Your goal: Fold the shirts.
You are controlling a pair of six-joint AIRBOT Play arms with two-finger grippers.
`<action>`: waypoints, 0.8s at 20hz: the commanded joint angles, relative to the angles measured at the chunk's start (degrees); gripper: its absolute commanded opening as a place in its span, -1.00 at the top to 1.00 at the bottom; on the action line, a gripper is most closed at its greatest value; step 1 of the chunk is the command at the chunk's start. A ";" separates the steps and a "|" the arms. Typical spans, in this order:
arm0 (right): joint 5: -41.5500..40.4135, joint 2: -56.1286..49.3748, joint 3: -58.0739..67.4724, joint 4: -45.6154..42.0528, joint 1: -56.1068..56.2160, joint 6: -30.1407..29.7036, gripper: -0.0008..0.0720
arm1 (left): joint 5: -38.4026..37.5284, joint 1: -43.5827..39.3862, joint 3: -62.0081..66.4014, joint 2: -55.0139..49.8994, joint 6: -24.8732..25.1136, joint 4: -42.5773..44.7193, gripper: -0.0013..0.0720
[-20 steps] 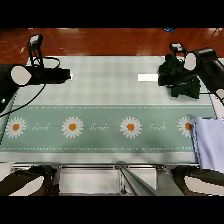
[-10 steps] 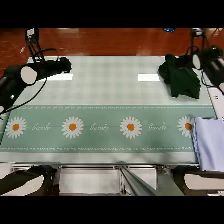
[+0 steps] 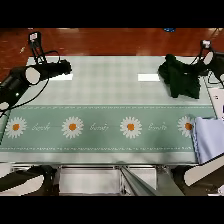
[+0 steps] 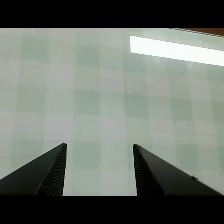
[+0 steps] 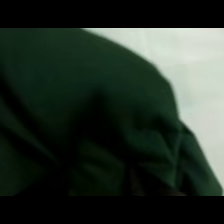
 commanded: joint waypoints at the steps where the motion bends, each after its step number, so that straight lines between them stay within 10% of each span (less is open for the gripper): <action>1: 7.41 -3.32 1.07 3.93 -0.61 -3.45 -0.09 | -3.67 0.07 0.00 -0.20 -0.31 -0.39 -0.42; 3: 10.86 -2.47 1.07 5.77 -0.63 -4.85 0.82 | -7.21 0.17 0.48 0.15 -0.39 -0.61 -0.42; 4: 12.17 -1.64 1.07 7.93 -0.61 -6.64 0.91 | -10.36 0.55 1.55 0.35 -0.39 -0.61 -0.42; 9: 9.73 10.27 1.14 21.33 -0.61 -9.79 0.91 | -33.99 7.85 13.09 3.63 0.15 -0.61 -0.42; 16: 9.18 28.72 11.65 34.75 2.10 -16.24 0.91 | -38.53 11.50 4.85 23.06 0.94 -4.11 -0.42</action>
